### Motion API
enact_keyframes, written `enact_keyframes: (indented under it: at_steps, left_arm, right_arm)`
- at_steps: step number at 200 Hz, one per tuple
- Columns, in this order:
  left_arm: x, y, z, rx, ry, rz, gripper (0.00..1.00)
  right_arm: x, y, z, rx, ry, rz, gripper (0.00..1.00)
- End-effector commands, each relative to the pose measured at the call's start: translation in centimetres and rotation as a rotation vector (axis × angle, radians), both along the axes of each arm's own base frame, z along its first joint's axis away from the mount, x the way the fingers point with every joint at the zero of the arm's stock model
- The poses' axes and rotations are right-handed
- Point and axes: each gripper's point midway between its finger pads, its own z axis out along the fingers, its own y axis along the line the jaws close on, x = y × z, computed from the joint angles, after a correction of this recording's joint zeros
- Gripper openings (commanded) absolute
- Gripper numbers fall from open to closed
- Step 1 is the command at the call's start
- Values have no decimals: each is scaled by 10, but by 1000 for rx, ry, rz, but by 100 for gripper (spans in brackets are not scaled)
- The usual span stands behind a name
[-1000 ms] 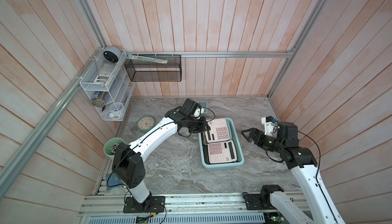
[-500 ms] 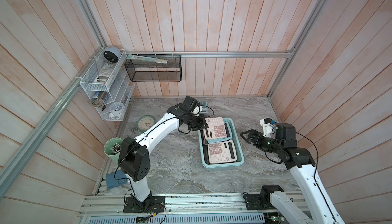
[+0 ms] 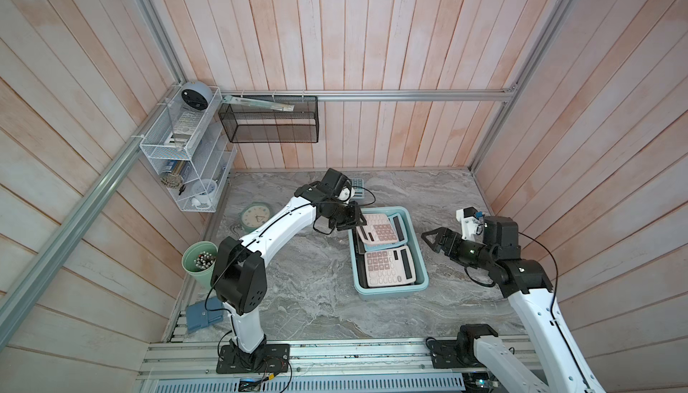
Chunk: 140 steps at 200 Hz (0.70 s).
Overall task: Put the calculator in the storage box
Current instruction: Place the calculator in the storage box.
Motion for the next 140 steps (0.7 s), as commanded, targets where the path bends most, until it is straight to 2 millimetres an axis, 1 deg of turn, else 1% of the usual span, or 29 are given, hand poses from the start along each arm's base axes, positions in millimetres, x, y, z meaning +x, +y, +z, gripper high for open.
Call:
enact_keyframes:
  at_steps: [1,44,72,93,117,128,140]
  left_arm:
    - [11,2,10,7,-44,15,33]
    - [21,7,22,11,-82,53,37]
    - [28,7,21,10,-80,62,37]
    - [27,2,20,0,-73,48,37]
    - [27,1,21,-5,-80,54,37]
    - [29,5,23,2,-99,73,38]
    - [36,14,26,24,-130,112,43]
  right_arm:
    - [0,3,0,11,-6,19,96]
    - [1,5,1,30,-5,23,96]
    - [3,9,2,54,-1,35,96]
    - [5,10,3,60,3,37,96]
    - [7,11,4,65,1,39,96]
    - [8,11,4,67,3,38,96]
    - [9,12,3,71,6,42,96]
